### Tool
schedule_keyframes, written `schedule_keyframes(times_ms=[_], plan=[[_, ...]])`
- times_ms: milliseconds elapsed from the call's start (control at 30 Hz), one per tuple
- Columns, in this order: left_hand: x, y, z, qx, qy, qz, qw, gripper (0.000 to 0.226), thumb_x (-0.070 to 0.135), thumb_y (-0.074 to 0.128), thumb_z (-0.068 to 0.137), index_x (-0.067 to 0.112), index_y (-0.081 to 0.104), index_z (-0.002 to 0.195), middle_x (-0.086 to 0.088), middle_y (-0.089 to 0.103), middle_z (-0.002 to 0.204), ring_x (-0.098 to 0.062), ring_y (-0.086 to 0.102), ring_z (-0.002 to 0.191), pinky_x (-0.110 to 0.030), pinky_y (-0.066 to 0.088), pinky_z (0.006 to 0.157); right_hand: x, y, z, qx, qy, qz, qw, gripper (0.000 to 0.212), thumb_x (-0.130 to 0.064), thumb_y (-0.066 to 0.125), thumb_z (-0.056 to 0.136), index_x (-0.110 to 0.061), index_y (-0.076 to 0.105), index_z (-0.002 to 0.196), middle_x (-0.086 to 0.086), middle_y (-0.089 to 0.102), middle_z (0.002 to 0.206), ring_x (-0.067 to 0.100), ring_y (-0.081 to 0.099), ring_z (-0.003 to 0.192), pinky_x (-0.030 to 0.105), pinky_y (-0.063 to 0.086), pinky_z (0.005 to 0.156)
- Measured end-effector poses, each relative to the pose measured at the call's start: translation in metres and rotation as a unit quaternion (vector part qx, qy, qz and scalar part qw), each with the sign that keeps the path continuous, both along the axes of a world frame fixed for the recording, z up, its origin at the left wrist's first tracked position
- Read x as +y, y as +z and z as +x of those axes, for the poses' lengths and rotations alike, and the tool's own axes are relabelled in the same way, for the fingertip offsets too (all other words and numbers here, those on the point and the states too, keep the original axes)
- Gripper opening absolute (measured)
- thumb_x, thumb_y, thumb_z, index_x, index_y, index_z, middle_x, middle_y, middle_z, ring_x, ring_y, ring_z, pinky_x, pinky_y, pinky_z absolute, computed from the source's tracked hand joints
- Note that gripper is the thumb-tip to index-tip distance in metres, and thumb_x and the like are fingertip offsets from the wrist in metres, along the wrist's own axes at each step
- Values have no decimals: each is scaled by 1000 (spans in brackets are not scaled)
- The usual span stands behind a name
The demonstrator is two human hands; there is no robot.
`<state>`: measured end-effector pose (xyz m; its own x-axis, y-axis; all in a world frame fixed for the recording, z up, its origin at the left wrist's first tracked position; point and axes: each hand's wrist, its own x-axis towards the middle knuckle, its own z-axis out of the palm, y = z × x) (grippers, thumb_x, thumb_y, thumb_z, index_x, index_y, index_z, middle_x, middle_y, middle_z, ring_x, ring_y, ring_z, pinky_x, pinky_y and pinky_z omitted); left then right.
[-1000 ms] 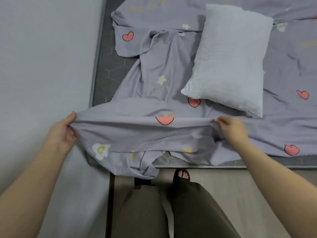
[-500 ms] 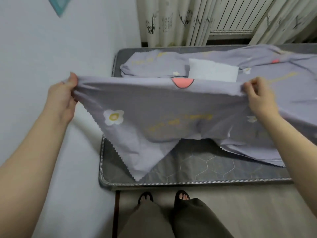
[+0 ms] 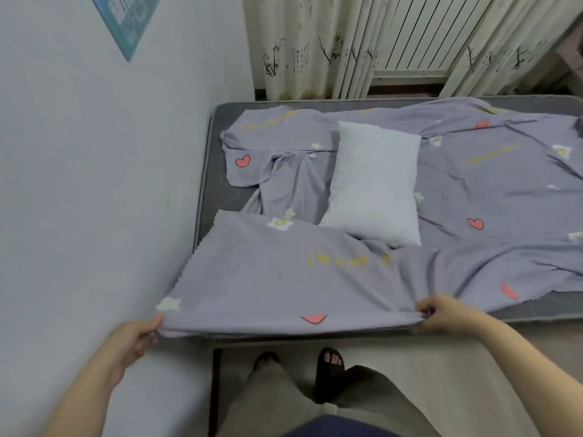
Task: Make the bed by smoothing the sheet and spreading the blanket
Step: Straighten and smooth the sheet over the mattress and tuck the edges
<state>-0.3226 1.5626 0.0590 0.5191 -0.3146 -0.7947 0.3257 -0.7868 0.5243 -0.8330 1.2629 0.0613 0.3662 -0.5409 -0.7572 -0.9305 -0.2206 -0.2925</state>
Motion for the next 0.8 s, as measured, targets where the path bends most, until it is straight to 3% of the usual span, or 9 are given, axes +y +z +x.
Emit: schedule_keyframes(times_ms=[100, 200, 300, 367, 467, 533, 600, 667, 800], plan=[[-10, 7, 8, 56, -80, 115, 989, 33, 31, 57, 94, 8, 59, 70, -6, 54, 46, -6, 35, 26, -12, 18, 32, -5, 4, 2, 132, 86, 141, 977, 27, -40, 79, 66, -19, 63, 65, -13, 44, 50, 2, 37, 55, 19, 31, 56], [-44, 24, 23, 37, -139, 112, 983, 45, 32, 53, 97, 4, 58, 62, -6, 45, 40, -8, 27, 25, -11, 16, 33, -24, 10, 15, 115, 72, 65, 989, 27, -31, 76, 75, -20, 56, 60, -14, 48, 52, 5, 41, 56, 15, 34, 53], [-90, 52, 35, -31, -28, -47, 998, 26, 18, 55, 97, 3, 56, 75, -7, 55, 49, -8, 47, 38, -13, 35, 28, -53, 20, 36, 8, -17, -135, 991, 22, -17, 72, 80, -17, 53, 67, -1, 57, 70, 20, 52, 72, 27, 36, 58], [-122, 77, 43, -44, 56, -188, 979, 16, 10, 53, 97, 4, 60, 84, -5, 66, 67, -10, 59, 68, -13, 53, 52, -71, 31, 50, -64, -93, -249, 962, 5, -5, 61, 83, -8, 57, 82, 13, 63, 88, 27, 54, 84, 32, 36, 67], [-158, 115, 58, -62, 140, -385, 910, 34, 3, 52, 95, 7, 71, 67, 4, 69, 65, -9, 63, 76, -23, 55, 84, -84, 57, 67, -186, -197, -386, 882, 16, 4, 47, 83, -6, 53, 95, 17, 57, 99, 29, 50, 87, 36, 36, 73], [-168, 139, 66, -75, 163, -498, 848, 31, 0, 53, 93, 9, 69, 68, -2, 63, 74, -11, 62, 75, -26, 52, 89, -83, 73, 77, -255, -241, -460, 816, 20, 3, 43, 82, -7, 48, 98, 13, 52, 95, 26, 47, 83, 37, 36, 70], [-165, 153, 70, -83, 180, -558, 806, 26, -2, 54, 91, 9, 66, 70, -3, 57, 75, -13, 61, 75, -27, 51, 88, -76, 80, 83, -280, -247, -493, 786, 21, 1, 41, 81, -12, 43, 98, 6, 48, 89, 23, 43, 78, 35, 33, 63], [-147, 152, 68, -127, 192, -534, 813, 30, -2, 55, 88, 14, 63, 64, 1, 54, 68, -10, 58, 69, -24, 51, 80, -63, 74, 82, -273, -216, -486, 801, 22, 0, 42, 82, -17, 42, 97, 4, 49, 87, 24, 43, 75, 34, 32, 61], [-83, 105, 44, -234, 168, -358, 888, 25, 2, 55, 84, 21, 62, 69, 17, 61, 55, 4, 58, 62, -16, 49, 71, -26, 37, 55, -208, -71, -389, 895, 26, -1, 61, 82, -12, 58, 105, 8, 57, 93, 32, 57, 85, 39, 43, 69]])
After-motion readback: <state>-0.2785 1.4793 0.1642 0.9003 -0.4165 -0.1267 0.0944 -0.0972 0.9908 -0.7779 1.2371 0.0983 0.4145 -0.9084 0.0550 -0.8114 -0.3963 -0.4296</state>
